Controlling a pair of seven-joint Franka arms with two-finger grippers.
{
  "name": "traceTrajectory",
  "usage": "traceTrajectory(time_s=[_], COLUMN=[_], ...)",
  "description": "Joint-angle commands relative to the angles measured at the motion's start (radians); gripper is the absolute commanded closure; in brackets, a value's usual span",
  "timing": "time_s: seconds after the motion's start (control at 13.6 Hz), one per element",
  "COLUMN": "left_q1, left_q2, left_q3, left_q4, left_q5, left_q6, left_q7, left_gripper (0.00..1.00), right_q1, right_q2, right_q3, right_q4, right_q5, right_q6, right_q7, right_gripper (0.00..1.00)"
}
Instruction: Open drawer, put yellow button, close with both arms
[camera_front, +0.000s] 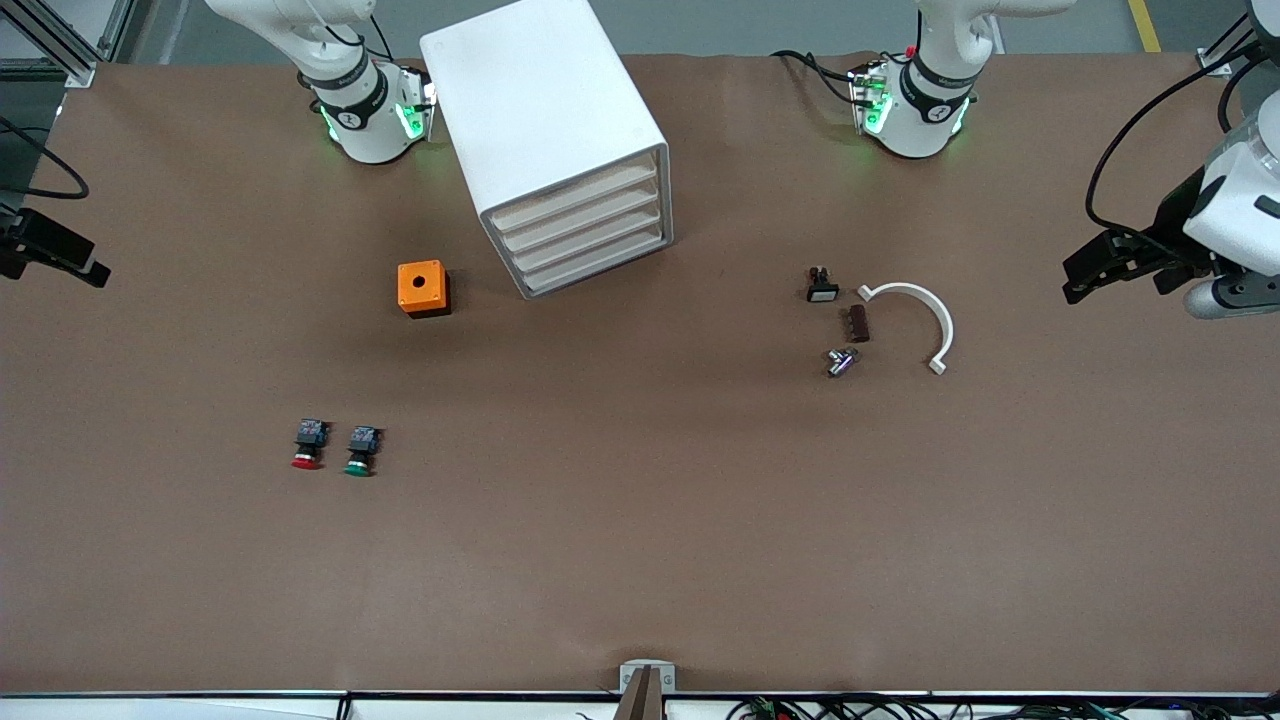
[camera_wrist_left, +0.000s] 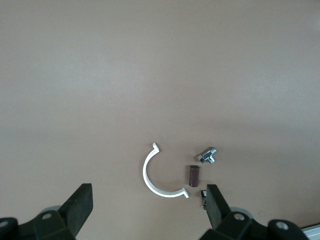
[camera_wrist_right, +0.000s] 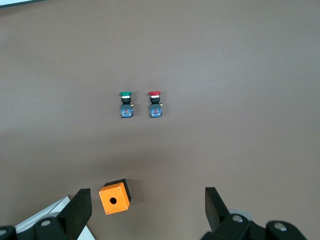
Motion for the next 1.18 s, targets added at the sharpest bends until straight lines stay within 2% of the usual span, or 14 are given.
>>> traceTrajectory(time_s=[0.0, 0.29, 1.1], left_q1=[0.036, 0.047, 0.041], left_q2=[-0.052, -0.132, -0.109], left_q3=[0.000, -0.005, -0.010], left_q4=[-0.058, -0.174, -0.132], left_q5=[-0.018, -0.017, -0.012], left_q6=[0.026, 0.088, 0.084], left_q7=[0.041, 0.050, 0.083], left_gripper=[0.00, 0.00, 0.00], right_q1=[-0.012, -0.015, -0.016], right_q2=[-0.001, -0.001, -0.001], right_q3=[0.011, 0.011, 0.009], right_q4=[0.010, 0.010, 0.018], right_q5=[-0.015, -0.015, -0.015], right_q6=[-0.010, -0.010, -0.010], right_q7=[-0.012, -0.012, -0.010], right_gripper=[0.00, 0.00, 0.00])
